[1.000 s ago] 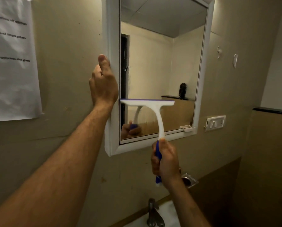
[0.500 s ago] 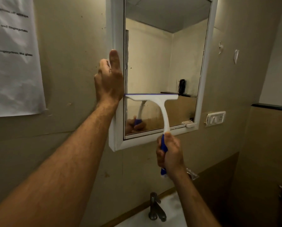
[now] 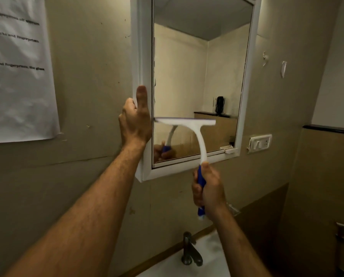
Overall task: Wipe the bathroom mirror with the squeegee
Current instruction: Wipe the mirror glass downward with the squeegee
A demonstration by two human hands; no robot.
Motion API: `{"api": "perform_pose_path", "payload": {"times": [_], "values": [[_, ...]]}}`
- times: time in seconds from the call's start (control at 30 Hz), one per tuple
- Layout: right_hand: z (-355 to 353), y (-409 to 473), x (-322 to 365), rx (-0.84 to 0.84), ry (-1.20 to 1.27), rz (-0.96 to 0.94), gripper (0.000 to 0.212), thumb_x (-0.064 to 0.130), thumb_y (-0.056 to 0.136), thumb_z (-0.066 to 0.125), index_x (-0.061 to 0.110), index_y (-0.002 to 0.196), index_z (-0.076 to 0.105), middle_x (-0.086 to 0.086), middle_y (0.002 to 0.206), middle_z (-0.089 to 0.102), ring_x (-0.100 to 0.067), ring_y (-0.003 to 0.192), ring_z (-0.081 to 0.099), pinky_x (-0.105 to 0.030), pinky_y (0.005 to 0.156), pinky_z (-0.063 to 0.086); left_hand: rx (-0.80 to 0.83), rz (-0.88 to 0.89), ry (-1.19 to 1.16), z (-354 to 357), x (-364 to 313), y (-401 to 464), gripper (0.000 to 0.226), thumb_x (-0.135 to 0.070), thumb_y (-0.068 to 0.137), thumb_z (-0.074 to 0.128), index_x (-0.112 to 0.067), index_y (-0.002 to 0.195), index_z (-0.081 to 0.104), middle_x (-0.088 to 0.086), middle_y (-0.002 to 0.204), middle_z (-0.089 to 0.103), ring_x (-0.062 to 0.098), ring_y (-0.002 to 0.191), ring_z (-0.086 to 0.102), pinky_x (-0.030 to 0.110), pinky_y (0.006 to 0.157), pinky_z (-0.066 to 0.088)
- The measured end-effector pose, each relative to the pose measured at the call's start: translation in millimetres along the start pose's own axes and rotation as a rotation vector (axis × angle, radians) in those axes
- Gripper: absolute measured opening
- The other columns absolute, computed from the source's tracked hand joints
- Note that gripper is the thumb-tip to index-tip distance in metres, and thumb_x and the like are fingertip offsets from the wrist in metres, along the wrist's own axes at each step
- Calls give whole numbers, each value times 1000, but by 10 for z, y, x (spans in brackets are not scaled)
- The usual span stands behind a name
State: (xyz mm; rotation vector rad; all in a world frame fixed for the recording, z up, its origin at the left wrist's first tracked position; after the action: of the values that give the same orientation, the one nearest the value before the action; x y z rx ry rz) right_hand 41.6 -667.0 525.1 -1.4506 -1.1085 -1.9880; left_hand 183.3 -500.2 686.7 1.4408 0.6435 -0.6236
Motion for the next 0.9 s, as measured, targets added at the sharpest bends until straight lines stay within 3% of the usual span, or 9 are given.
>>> {"api": "perform_pose_path", "payload": {"times": [0.17, 0.4, 0.73, 0.9], "values": [[-82, -176, -391, -1, -8, 52, 50, 61, 78, 40, 12, 75, 52, 3, 49, 42, -13, 40, 33, -23, 38, 28, -28, 25, 4, -14, -84, 29, 51, -58, 96, 26, -14, 76, 42, -3, 63, 37, 9, 54, 34, 22, 48, 27], [53, 69, 224, 13, -11, -2, 45, 48, 98, 32, 16, 76, 54, 4, 50, 42, -11, 39, 32, -25, 40, 25, -18, 21, -14, -26, -86, 81, 51, -58, 96, 25, -14, 78, 43, -2, 65, 38, 9, 56, 35, 23, 50, 28], [-91, -298, -571, -10, -66, 89, 42, 48, 92, 37, 13, 73, 52, 5, 48, 43, -9, 37, 35, -21, 38, 30, -25, 14, -11, -42, -27, 31, 60, -57, 96, 18, -9, 86, 53, 3, 72, 47, 14, 63, 44, 25, 54, 34], [-70, -164, -119, -7, -90, 11, 42, 42, 99, 33, 15, 74, 52, 6, 47, 43, -9, 36, 33, -22, 37, 28, -22, 7, -11, -60, -48, 11, 59, -55, 98, 19, -8, 90, 55, 5, 76, 50, 11, 61, 43, 22, 53, 32]]}}
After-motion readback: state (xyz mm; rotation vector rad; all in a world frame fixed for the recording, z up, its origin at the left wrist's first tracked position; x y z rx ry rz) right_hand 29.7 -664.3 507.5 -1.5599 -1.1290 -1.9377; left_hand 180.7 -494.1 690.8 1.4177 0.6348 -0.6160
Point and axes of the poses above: each hand's wrist, its own y-axis towards the middle knuckle, its own z-axis out of the palm, x = y × z, the point moved 9 cm from there along y, towards the middle knuckle
